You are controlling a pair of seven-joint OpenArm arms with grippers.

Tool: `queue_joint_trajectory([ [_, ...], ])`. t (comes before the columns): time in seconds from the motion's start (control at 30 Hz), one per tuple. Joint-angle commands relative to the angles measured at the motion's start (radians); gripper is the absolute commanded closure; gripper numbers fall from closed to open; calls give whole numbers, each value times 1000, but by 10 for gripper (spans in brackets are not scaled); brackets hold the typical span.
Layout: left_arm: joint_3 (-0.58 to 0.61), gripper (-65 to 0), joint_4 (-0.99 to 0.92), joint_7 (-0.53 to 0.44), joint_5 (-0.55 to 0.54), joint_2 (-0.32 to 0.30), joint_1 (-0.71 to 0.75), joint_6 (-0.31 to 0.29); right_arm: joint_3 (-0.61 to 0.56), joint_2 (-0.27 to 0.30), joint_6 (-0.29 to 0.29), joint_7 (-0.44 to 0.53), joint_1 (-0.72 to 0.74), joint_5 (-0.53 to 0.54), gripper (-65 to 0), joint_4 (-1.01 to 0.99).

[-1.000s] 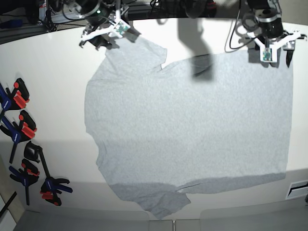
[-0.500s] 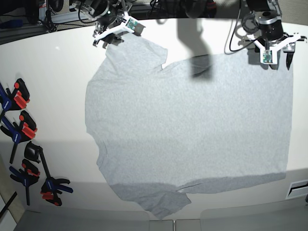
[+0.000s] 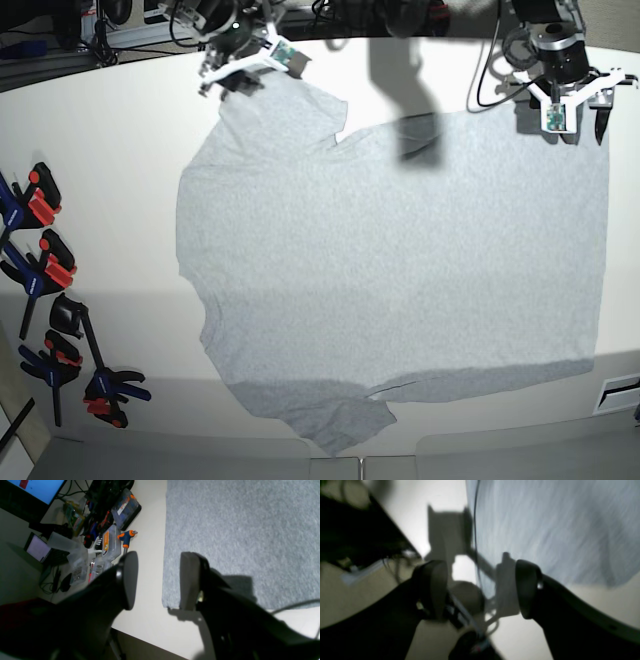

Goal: Fold the T-shirt properly
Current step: 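Lower the right gripper onto the shirt's shoulder corner and grasp it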

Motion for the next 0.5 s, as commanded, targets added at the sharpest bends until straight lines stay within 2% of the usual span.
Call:
queue_joint_trajectory([
  [0.0, -2, -256, 16, -23, 21, -6, 4, 11, 3, 6, -8, 11, 2, -1, -400, 31],
  [0.37, -2, -256, 16, -23, 21, -6, 4, 11, 3, 6, 5, -44, 2, -9, -400, 14],
  [0.47, -2, -256, 17, -23, 21, -6, 4, 11, 3, 6, 3, -47, 2, -41, -400, -23],
])
